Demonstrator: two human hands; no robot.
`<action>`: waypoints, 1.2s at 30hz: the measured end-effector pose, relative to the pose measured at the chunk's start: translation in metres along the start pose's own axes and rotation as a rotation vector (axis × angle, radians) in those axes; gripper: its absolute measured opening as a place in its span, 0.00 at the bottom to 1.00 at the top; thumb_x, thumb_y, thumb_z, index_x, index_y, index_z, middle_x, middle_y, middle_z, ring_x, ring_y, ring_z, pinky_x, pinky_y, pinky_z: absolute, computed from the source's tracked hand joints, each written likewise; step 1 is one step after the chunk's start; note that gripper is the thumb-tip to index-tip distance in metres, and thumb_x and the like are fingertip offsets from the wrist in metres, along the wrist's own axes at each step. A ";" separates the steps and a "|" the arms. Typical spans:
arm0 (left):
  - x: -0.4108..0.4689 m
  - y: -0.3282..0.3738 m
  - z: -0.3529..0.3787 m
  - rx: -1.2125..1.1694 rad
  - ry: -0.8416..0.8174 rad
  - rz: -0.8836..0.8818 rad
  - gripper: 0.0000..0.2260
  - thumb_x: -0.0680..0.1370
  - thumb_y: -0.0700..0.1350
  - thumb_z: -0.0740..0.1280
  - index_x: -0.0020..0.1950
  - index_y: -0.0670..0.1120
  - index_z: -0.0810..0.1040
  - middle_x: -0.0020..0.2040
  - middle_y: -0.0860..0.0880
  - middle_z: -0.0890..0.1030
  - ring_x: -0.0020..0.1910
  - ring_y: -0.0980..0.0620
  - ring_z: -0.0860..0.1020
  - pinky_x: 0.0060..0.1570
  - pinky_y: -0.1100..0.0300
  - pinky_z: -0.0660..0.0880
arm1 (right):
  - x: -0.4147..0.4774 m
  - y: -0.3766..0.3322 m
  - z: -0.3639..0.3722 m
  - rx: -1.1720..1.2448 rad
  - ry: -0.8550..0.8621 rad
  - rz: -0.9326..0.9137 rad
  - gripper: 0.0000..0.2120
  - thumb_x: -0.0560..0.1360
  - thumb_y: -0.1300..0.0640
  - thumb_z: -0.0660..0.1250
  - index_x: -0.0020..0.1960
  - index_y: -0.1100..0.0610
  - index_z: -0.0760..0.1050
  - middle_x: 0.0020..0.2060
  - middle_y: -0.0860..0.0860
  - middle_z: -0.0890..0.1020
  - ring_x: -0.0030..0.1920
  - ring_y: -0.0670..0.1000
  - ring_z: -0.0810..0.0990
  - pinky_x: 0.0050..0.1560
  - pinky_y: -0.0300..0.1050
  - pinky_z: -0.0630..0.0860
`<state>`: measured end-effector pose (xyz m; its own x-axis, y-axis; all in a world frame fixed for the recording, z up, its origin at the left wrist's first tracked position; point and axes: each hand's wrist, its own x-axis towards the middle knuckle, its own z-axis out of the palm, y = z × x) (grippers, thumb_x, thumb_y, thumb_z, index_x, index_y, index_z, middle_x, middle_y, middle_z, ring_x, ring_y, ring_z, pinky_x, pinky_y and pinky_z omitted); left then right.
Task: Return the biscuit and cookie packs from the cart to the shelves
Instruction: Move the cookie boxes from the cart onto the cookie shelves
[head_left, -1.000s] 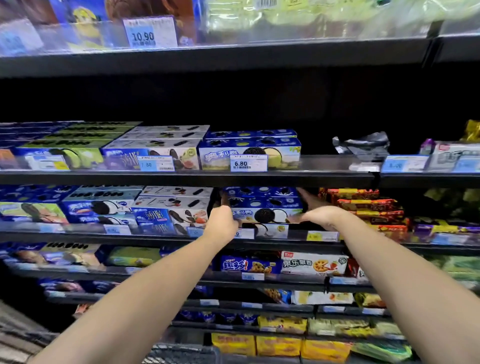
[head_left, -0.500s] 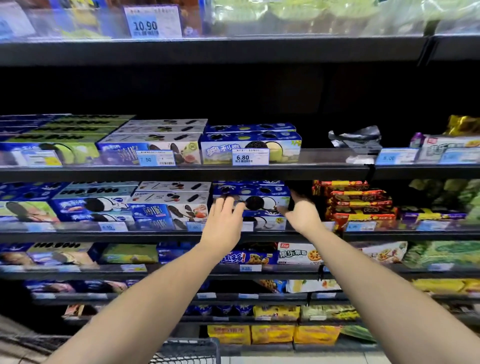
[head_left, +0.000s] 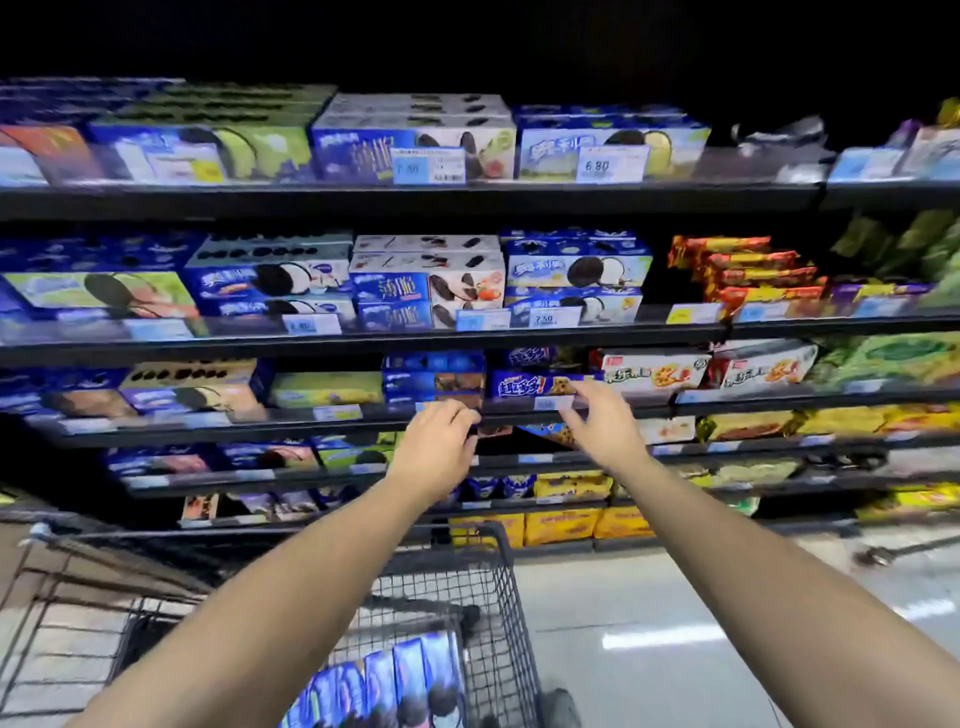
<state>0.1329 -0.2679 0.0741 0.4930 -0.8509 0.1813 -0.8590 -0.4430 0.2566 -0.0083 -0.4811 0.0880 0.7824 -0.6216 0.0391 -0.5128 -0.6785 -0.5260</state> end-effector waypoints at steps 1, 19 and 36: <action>-0.020 -0.010 0.005 -0.012 -0.014 -0.013 0.13 0.80 0.46 0.65 0.64 0.43 0.79 0.60 0.44 0.79 0.60 0.40 0.75 0.61 0.47 0.71 | -0.013 -0.008 0.021 0.010 -0.034 0.007 0.21 0.80 0.55 0.68 0.70 0.62 0.74 0.66 0.59 0.78 0.68 0.60 0.73 0.69 0.52 0.68; -0.295 -0.139 0.241 -0.122 -0.506 -0.461 0.20 0.79 0.47 0.65 0.71 0.47 0.73 0.69 0.44 0.73 0.68 0.41 0.71 0.67 0.49 0.69 | -0.162 0.017 0.364 -0.151 -0.891 0.134 0.31 0.80 0.48 0.67 0.79 0.57 0.61 0.73 0.58 0.70 0.70 0.58 0.72 0.67 0.42 0.67; -0.313 -0.132 0.380 -0.052 -0.723 -0.284 0.37 0.81 0.63 0.59 0.79 0.63 0.35 0.81 0.53 0.32 0.80 0.45 0.34 0.74 0.46 0.32 | -0.163 0.110 0.493 0.369 -0.816 0.423 0.25 0.71 0.24 0.59 0.46 0.45 0.76 0.48 0.45 0.78 0.53 0.51 0.78 0.57 0.52 0.73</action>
<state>0.0389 -0.0503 -0.3775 0.4651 -0.6876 -0.5576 -0.6969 -0.6728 0.2483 -0.0181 -0.2610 -0.3945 0.6347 -0.2306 -0.7376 -0.7726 -0.2121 -0.5985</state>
